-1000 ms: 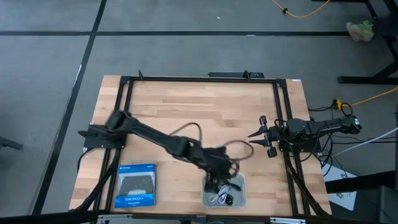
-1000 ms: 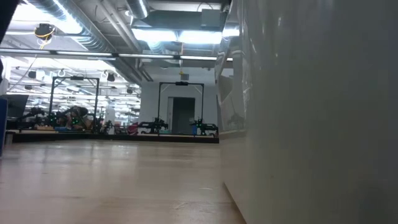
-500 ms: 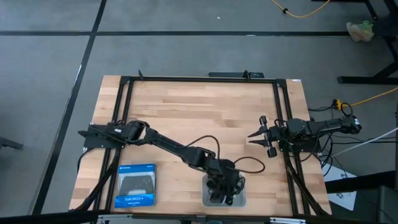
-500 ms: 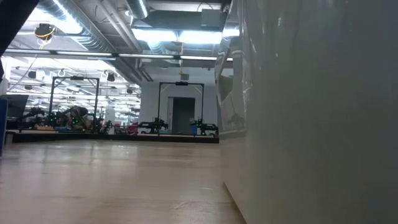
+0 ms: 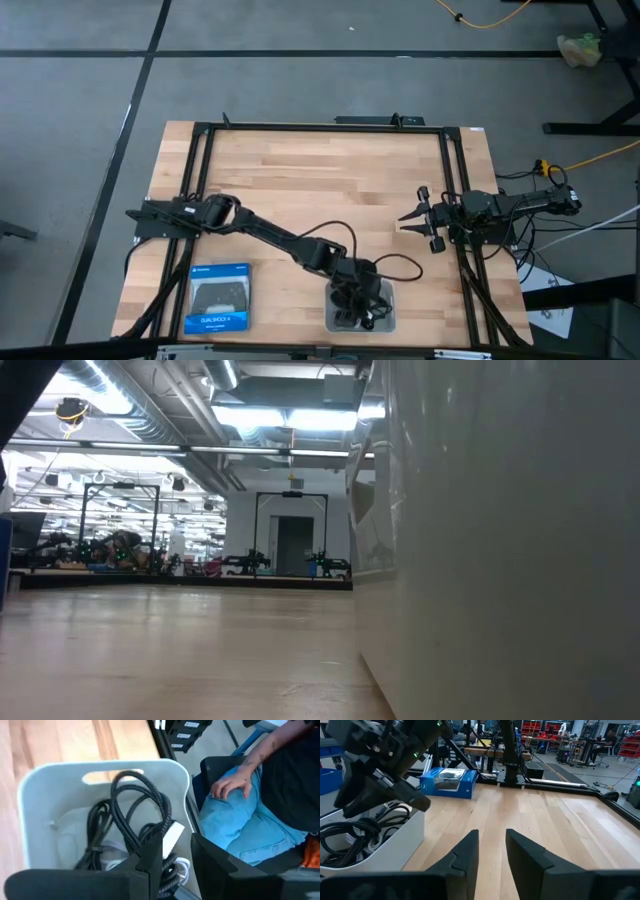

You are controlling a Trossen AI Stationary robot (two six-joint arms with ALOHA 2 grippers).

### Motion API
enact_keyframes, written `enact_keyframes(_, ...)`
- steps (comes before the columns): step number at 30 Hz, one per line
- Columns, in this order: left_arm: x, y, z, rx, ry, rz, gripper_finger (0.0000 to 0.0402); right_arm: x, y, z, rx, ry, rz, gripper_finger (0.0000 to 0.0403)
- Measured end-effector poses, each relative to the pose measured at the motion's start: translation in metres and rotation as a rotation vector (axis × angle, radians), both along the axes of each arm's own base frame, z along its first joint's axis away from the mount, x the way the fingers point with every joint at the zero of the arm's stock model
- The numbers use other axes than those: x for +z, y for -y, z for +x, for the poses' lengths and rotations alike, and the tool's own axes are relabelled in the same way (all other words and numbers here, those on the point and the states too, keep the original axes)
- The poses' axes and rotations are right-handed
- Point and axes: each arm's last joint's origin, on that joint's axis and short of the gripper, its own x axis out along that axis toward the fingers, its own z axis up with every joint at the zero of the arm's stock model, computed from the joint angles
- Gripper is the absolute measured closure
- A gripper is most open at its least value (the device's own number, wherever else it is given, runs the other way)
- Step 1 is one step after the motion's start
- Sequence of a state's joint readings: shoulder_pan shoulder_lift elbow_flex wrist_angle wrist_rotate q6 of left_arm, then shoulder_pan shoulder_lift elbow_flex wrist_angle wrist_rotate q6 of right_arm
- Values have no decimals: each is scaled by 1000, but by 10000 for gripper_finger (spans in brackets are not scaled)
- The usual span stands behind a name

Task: Pick and place USB-C Cables
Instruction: Return to Home Position

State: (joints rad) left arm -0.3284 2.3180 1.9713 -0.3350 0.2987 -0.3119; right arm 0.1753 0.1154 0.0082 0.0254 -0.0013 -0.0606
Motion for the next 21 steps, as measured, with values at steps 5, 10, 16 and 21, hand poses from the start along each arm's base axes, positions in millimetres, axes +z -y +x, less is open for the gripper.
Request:
enact_keyframes(5,20,-16,-2,20,1,-40,307,0,0,0,0,0,0,301)
enact_keyframes(10,55,-36,-12,-33,-48,-167,307,0,0,0,0,0,0,301)
enact_keyframes(16,92,-50,-25,-124,-6,-254,306,0,0,0,0,0,0,301)
enact_keyframes(21,95,-54,-26,-37,-52,-286,306,0,0,0,0,0,0,301)
